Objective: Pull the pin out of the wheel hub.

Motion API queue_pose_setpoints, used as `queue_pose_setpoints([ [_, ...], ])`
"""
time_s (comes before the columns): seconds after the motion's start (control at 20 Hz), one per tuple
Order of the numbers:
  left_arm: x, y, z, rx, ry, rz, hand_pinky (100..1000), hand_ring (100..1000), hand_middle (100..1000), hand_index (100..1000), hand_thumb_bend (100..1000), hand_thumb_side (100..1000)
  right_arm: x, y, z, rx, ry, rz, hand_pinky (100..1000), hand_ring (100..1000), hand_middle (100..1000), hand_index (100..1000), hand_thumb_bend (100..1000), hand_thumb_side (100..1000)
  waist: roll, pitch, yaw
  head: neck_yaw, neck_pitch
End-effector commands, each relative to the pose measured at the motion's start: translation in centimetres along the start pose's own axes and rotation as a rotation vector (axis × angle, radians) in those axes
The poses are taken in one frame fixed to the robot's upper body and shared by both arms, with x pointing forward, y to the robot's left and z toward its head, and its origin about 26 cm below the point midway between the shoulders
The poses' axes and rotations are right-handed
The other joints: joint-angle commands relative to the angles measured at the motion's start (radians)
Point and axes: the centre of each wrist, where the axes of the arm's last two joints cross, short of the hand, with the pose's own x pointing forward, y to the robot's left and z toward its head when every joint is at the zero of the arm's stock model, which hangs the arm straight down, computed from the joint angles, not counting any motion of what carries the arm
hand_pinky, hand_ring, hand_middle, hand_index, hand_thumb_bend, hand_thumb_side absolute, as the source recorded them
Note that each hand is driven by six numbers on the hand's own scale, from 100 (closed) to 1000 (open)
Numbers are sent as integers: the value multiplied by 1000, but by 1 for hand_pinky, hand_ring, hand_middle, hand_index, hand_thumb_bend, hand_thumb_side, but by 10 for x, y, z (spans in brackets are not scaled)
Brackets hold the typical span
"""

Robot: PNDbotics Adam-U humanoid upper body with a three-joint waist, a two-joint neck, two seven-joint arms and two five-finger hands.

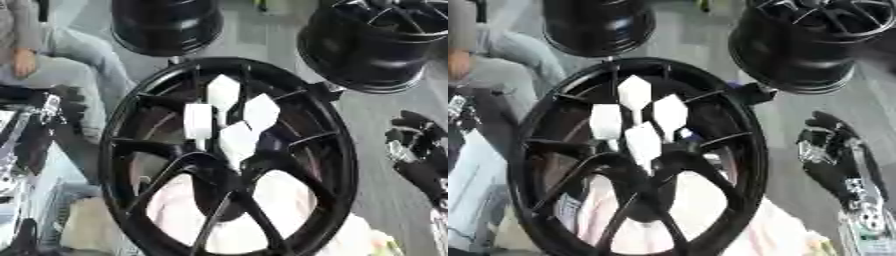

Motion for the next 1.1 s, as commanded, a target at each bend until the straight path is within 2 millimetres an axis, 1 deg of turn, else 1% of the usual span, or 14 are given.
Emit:
queue_pose_setpoints([
  [0.05, 24, 20, -13, -32, -98, -102, 774, 725, 680, 778, 100, 672, 3, -5, -2, -1, -13, 14, 744, 687, 715, 829, 100, 176, 7, -15, -3, -2, 5],
  [0.1, 29, 26, -18, -44, -124, -127, 774, 725, 680, 778, 100, 672, 3, -6, -2, 0, -12, 15, 744, 687, 715, 829, 100, 176, 8, -15, -4, -2, 5],
  [0.15, 39, 32, -25, -64, -168, -168, 775, 731, 687, 783, 100, 627, 3, -6, -2, -1, -12, 17, 744, 687, 714, 829, 100, 175, 11, -16, -7, -2, 5],
  [0.3, 64, 47, -44, -130, -289, -272, 777, 741, 702, 793, 100, 569, 3, -6, -2, 2, -11, 20, 744, 687, 714, 829, 100, 176, 17, -17, -12, -2, 5],
  [0.5, 105, 57, -70, -271, -460, -429, 783, 754, 722, 811, 100, 490, 2, -7, -2, 8, -10, 27, 744, 687, 714, 829, 100, 175, 23, -20, -21, -1, 5],
  [0.55, 117, 57, -76, -325, -509, -479, 785, 755, 727, 815, 100, 474, 2, -7, -2, 10, -9, 28, 744, 687, 714, 829, 100, 175, 24, -21, -24, 1, 5],
  [0.6, 126, 56, -82, -378, -551, -526, 787, 757, 732, 819, 118, 457, 2, -8, -2, 10, -8, 29, 744, 687, 714, 829, 100, 175, 25, -22, -26, 2, 5],
  [0.65, 136, 54, -87, -442, -595, -580, 788, 758, 734, 821, 129, 452, 2, -8, -1, 12, -7, 30, 744, 687, 714, 829, 100, 175, 27, -23, -29, 4, 5],
  [0.75, 154, 48, -97, -588, -678, -696, 791, 758, 738, 827, 181, 453, 1, -8, -1, 17, -4, 32, 744, 687, 714, 829, 100, 175, 31, -26, -33, 4, 5],
  [0.8, 159, 44, -101, -663, -709, -750, 791, 758, 739, 827, 188, 451, 1, -8, 0, 19, -3, 33, 744, 687, 714, 829, 100, 175, 32, -27, -34, 4, 5],
  [0.85, 164, 39, -105, -752, -734, -808, 790, 759, 740, 827, 229, 444, 1, -8, 0, 22, -3, 35, 744, 687, 714, 829, 100, 174, 35, -29, -36, 4, 5],
  [0.95, 168, 30, -113, -918, -753, -906, 789, 758, 741, 827, 265, 434, 0, -9, 0, 26, 0, 40, 744, 687, 714, 829, 100, 174, 38, -32, -39, 3, 5],
  [1.1, 169, 21, -124, -1089, -754, -998, 787, 755, 736, 826, 291, 421, -1, -10, 2, 28, 5, 44, 744, 687, 714, 829, 100, 174, 42, -36, -41, 0, 5],
])
